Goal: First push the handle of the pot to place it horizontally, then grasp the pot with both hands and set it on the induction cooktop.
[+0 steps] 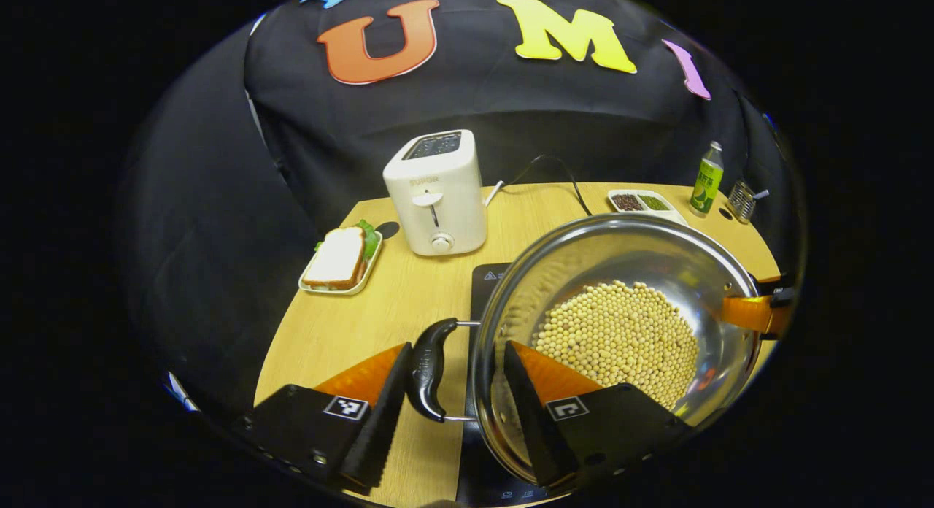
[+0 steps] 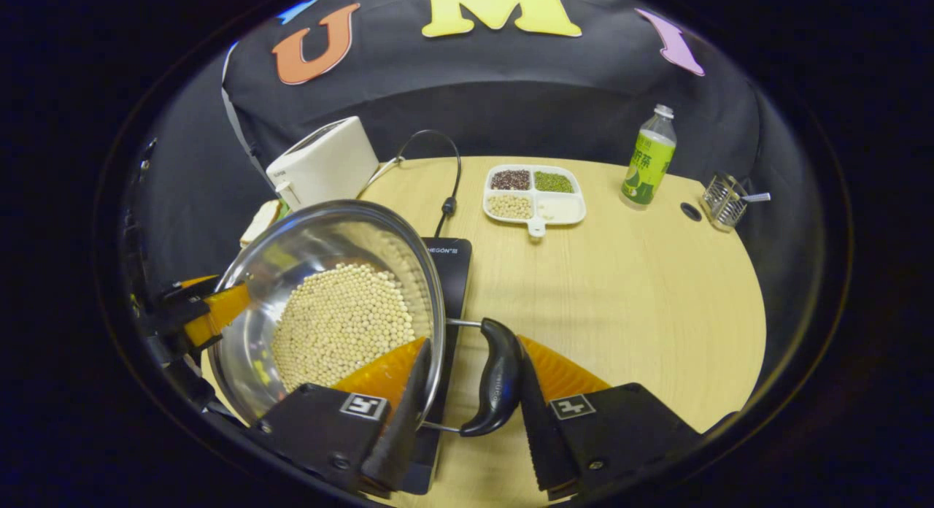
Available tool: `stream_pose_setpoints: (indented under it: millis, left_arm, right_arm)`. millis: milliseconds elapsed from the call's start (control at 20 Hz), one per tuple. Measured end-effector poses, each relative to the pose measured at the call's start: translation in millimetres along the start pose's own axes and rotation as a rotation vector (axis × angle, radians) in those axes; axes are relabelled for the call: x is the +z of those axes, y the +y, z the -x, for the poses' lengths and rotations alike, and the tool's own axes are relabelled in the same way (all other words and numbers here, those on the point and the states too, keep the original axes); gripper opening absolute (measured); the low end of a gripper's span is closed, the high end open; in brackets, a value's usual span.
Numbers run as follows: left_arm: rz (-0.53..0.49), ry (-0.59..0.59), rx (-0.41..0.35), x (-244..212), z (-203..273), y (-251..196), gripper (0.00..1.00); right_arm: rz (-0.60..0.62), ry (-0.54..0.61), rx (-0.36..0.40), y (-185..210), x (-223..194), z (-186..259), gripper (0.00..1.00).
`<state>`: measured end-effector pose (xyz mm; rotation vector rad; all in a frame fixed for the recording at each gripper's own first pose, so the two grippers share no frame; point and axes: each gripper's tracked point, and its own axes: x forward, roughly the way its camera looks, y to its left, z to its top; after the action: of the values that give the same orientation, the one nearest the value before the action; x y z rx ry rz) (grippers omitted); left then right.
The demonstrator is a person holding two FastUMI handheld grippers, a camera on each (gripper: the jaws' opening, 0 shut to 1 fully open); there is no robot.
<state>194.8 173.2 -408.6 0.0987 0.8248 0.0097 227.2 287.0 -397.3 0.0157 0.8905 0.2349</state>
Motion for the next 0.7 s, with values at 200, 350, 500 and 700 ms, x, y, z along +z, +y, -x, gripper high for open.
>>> stream_pose_setpoints:
  millis: [200, 350, 500, 700]
  left_arm:
    - [-0.029, -0.086, 0.039, 14.0, 9.6, 6.0, 0.97]
    - [-0.040, -0.108, 0.048, 18.5, 12.4, 4.9, 0.97]
    - [-0.035, -0.132, 0.060, 23.2, 17.7, 6.6, 0.97]
    - [-0.031, -0.175, 0.083, 33.1, 38.5, 10.9, 0.97]
  right_arm:
    - [0.083, -0.056, 0.001, -0.9, 5.7, 6.3, 0.90]
    - [0.066, -0.079, 0.009, 0.8, 7.9, 8.5, 0.89]
    - [0.063, -0.110, 0.020, 2.6, 13.1, 14.6, 0.89]
    - [0.095, -0.166, 0.028, 4.7, 25.6, 34.3, 0.89]
